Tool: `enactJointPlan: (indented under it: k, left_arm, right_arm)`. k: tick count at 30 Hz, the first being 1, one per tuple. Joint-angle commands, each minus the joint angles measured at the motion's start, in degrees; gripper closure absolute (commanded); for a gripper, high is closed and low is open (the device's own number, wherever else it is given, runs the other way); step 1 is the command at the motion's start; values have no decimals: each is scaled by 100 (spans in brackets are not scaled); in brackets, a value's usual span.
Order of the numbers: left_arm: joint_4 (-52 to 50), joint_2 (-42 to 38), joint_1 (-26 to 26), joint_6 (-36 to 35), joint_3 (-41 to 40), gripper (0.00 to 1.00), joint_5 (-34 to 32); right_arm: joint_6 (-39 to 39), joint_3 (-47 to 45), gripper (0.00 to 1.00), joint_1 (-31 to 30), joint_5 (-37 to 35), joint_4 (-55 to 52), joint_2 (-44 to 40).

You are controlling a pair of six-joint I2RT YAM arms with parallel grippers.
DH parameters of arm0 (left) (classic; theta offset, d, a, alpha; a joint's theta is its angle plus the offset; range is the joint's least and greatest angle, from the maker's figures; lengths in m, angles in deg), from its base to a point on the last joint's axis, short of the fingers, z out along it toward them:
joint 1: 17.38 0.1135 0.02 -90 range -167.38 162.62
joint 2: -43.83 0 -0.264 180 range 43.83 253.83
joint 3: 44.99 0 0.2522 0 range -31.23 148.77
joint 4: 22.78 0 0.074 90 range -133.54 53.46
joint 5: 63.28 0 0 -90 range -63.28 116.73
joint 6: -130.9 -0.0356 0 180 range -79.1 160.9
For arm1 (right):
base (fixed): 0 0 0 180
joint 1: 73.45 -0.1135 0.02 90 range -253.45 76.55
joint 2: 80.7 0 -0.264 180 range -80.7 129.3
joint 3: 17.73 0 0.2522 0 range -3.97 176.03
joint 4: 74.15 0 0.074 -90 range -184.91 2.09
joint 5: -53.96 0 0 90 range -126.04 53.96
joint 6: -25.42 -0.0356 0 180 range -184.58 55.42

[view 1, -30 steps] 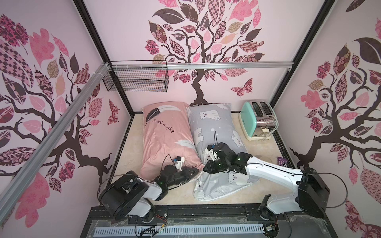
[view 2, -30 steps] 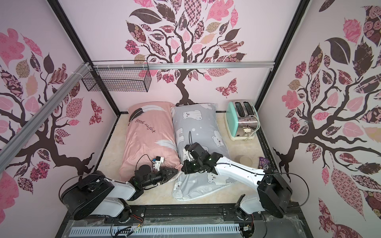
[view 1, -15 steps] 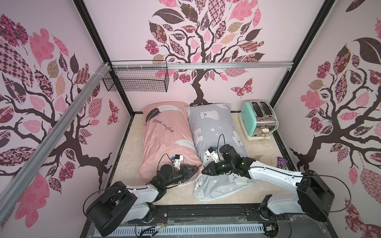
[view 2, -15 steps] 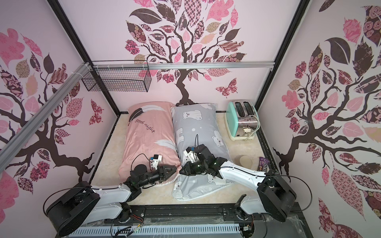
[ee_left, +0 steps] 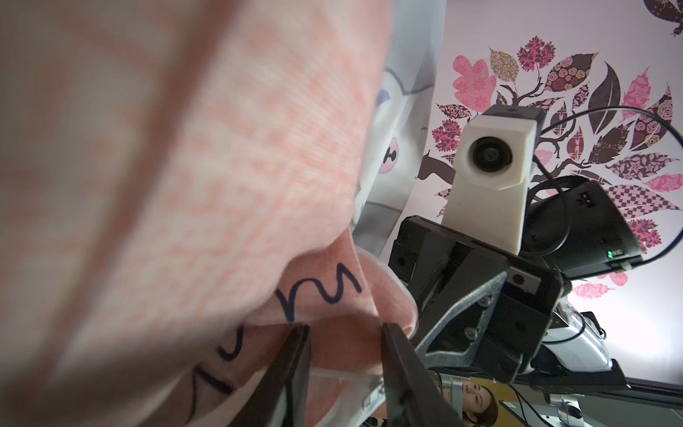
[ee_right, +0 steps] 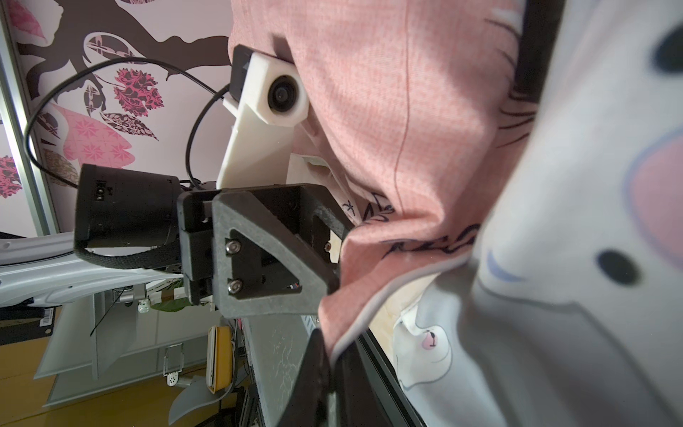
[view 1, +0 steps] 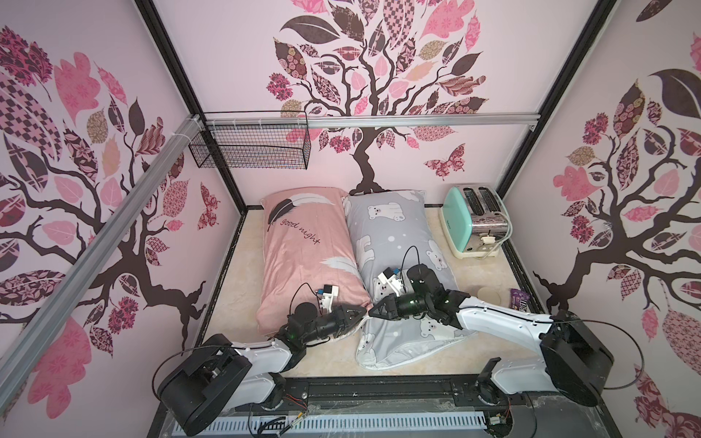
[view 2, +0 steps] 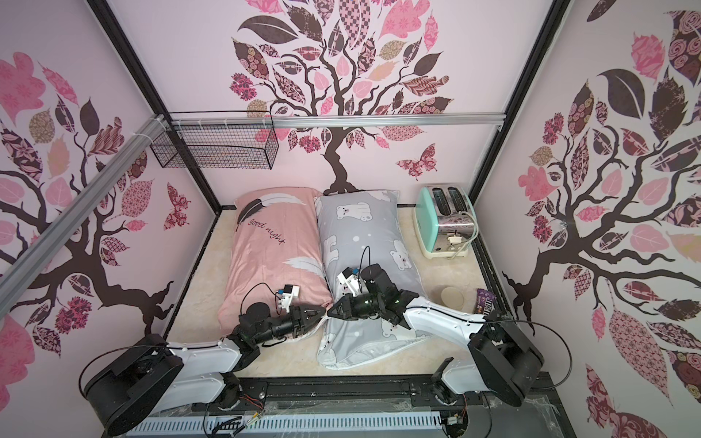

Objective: Zip up pillowcases
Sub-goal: Zip the zipper on the pillowcase.

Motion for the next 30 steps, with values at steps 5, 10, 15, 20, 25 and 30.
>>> enactJointPlan:
  k: [5,10,15,20,25,30]
  left_arm:
    - [-574,-511,0,-159,99,66,-15]
    - [-728,-463,0,-229,100,66,4]
    - [-474,-292,0,-173,102,66,38]
    - [-331,-276,0,-101,100,66,90]
    - [-344,-359,-4,-79,65,69,95]
    - [-415,-373,0,-98,83,70,104]
  right_arm:
    - [182,33,100,13,-58,-209,115]
    - [62,23,100,13,-3,42,141]
    - [16,41,100,6,45,135,158]
    - [68,59,100,15,-38,61,231]
    - [99,94,100,15,-96,65,332]
    - [95,147,100,16,-107,98,383]
